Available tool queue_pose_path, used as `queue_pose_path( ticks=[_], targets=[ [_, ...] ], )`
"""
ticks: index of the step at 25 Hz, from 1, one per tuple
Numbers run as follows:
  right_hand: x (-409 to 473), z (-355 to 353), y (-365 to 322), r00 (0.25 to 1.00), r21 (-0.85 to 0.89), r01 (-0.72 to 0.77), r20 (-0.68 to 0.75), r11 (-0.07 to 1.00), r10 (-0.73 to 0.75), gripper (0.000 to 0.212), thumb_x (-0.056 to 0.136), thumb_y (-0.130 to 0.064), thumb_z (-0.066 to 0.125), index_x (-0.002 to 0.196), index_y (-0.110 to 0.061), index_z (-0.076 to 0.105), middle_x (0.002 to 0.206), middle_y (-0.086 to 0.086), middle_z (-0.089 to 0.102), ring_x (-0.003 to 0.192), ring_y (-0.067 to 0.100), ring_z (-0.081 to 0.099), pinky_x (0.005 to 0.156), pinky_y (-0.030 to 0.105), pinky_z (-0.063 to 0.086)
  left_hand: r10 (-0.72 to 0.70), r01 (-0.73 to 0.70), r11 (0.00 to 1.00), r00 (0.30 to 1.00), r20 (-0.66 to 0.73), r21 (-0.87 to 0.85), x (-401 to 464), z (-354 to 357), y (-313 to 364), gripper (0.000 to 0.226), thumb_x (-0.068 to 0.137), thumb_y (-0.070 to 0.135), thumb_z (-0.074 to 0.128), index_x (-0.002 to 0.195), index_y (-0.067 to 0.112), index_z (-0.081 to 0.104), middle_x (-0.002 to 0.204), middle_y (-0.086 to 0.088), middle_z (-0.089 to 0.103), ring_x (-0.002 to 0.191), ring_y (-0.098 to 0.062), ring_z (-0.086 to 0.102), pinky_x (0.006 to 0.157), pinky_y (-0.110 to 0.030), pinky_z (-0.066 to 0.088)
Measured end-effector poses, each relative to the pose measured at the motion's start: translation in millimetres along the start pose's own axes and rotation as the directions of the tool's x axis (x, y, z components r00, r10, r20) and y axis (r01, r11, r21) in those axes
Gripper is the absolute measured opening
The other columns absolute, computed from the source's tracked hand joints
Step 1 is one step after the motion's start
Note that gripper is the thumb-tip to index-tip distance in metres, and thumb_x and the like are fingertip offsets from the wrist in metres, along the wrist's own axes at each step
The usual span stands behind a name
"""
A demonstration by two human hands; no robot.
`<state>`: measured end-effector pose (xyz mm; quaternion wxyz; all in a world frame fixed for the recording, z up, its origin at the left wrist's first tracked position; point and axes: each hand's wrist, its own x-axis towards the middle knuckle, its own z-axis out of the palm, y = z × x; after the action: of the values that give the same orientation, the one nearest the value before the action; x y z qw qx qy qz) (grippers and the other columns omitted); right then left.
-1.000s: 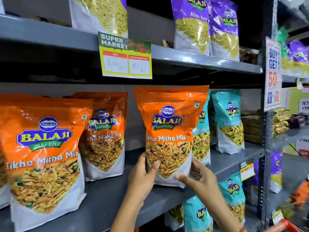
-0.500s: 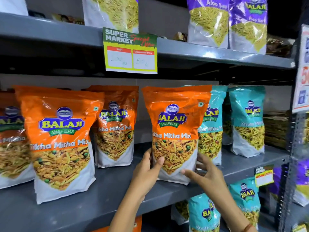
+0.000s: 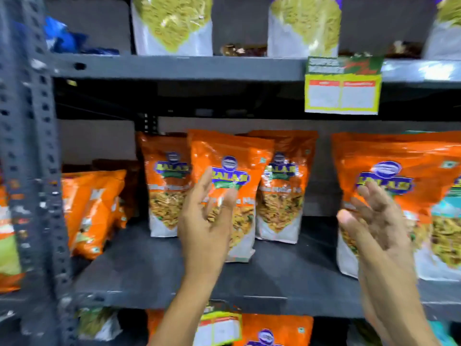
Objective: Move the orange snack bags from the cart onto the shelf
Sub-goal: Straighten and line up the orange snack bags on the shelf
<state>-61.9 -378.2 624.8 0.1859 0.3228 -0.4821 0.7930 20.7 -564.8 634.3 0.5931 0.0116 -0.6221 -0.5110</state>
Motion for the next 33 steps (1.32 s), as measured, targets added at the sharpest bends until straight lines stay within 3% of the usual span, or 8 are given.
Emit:
queue_pose_path(
  ticks=[3,8,11,14,17,21,28,33],
  targets=[
    [-25,77,11,0.971,0.093,-0.150,0.200,0.984,0.130,0.060,0.078,-0.019,0.062,0.135,-0.033,0.052,0.139,-0.016,0.058,0.128,-0.004,0.052,0.095,0.011,0.049,-0.018,0.014,1.000,0.969,-0.245,-0.021,56,-75,-24,0.040,0.090,0.017,0.060,0.130,0.017,0.054,0.132,0.001,0.059,0.123,-0.008,0.056,0.094,-0.012,0.045],
    [-65,221,66,0.733,-0.100,-0.445,0.530,0.890,0.426,0.060,0.098,-0.009,0.051,0.138,-0.046,0.027,0.132,-0.040,0.039,0.117,-0.024,0.040,0.093,-0.002,0.034,-0.310,0.304,0.949,0.850,-0.426,-0.084,143,-148,-109,0.042,0.090,0.002,0.055,0.131,0.005,0.050,0.126,-0.010,0.055,0.126,-0.028,0.051,0.094,-0.024,0.037],
    [-63,273,113,0.742,-0.205,-0.473,0.432,0.857,0.513,0.059,0.097,-0.010,0.050,0.142,-0.041,0.028,0.145,-0.021,0.037,0.137,0.001,0.035,0.119,0.026,0.028,-0.450,0.468,0.883,0.820,-0.355,-0.039,146,-150,-147,0.040,0.090,0.003,0.055,0.130,0.002,0.052,0.132,-0.018,0.057,0.123,-0.032,0.054,0.103,-0.034,0.042],
    [-55,290,158,0.820,-0.204,-0.466,0.265,0.861,0.506,0.048,0.082,-0.017,0.057,0.126,-0.036,0.050,0.142,-0.002,0.054,0.132,0.020,0.050,0.113,0.046,0.039,-0.516,0.563,0.823,0.796,-0.316,0.074,138,-149,-163,0.036,0.093,0.015,0.051,0.128,0.006,0.057,0.133,-0.018,0.059,0.123,-0.031,0.056,0.104,-0.037,0.041],
    [-49,297,150,0.792,-0.190,-0.553,0.183,0.811,0.583,0.037,0.087,-0.011,0.053,0.121,-0.026,0.059,0.124,0.000,0.064,0.113,0.021,0.060,0.103,0.043,0.047,-0.586,0.623,0.751,0.782,-0.213,0.222,138,-149,-175,0.044,0.098,0.037,0.037,0.132,0.015,0.054,0.139,-0.013,0.055,0.127,-0.033,0.051,0.107,-0.040,0.039],
    [-39,298,148,0.719,-0.236,-0.635,0.167,0.735,0.674,0.023,0.092,0.000,0.046,0.103,-0.019,0.054,0.092,-0.004,0.060,0.077,0.002,0.051,0.063,0.020,0.041,-0.641,0.646,0.707,0.757,-0.125,0.289,141,-148,-189,0.057,0.092,0.054,0.026,0.127,0.021,0.057,0.133,-0.012,0.060,0.122,-0.033,0.055,0.105,-0.047,0.043],
    [-49,295,144,0.728,-0.200,-0.644,0.133,0.738,0.672,0.023,0.091,-0.006,0.055,0.083,-0.027,0.051,0.091,-0.011,0.059,0.082,0.004,0.052,0.072,0.026,0.043,-0.669,0.657,0.682,0.738,-0.087,0.322,137,-145,-178,0.052,0.096,0.052,0.026,0.130,0.024,0.054,0.131,-0.010,0.060,0.122,-0.031,0.053,0.105,-0.041,0.042],
    [-48,288,139,0.691,-0.159,-0.693,0.131,0.703,0.711,0.021,0.092,-0.013,0.056,0.109,-0.021,0.045,0.086,-0.009,0.052,0.076,0.002,0.046,0.060,0.022,0.038,-0.689,0.658,0.693,0.725,0.001,0.294,135,-138,-182,0.052,0.095,0.055,0.028,0.132,0.028,0.053,0.137,-0.007,0.057,0.126,-0.028,0.052,0.109,-0.044,0.041]
  ],
)
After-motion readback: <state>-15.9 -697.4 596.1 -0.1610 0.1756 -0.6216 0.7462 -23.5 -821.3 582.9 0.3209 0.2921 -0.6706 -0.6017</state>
